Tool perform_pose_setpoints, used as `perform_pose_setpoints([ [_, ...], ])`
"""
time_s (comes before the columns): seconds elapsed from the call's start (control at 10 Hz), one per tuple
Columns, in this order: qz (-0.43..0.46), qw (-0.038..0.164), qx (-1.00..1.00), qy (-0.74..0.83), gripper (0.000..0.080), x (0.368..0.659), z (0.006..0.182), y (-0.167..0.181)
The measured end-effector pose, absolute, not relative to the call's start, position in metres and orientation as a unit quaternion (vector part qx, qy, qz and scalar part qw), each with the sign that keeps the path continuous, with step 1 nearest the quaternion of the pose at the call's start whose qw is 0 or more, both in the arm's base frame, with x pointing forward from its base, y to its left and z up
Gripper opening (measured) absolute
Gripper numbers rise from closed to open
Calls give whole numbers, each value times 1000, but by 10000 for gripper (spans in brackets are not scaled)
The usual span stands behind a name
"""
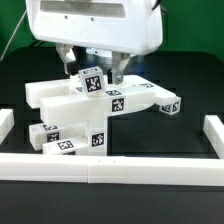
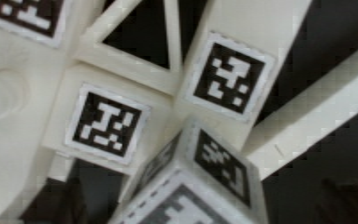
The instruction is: Assemble chair
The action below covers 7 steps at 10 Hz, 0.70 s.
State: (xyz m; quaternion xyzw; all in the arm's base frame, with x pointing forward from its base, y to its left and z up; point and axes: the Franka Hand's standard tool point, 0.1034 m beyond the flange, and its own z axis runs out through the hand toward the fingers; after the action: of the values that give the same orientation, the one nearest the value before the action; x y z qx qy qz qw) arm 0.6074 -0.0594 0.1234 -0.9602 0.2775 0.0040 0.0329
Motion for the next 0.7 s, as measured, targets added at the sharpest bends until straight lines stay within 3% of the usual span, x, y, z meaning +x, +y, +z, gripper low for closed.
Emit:
perform_pose_setpoints([
  [0.7, 1, 32, -996, 80, 649, 605, 121, -60],
])
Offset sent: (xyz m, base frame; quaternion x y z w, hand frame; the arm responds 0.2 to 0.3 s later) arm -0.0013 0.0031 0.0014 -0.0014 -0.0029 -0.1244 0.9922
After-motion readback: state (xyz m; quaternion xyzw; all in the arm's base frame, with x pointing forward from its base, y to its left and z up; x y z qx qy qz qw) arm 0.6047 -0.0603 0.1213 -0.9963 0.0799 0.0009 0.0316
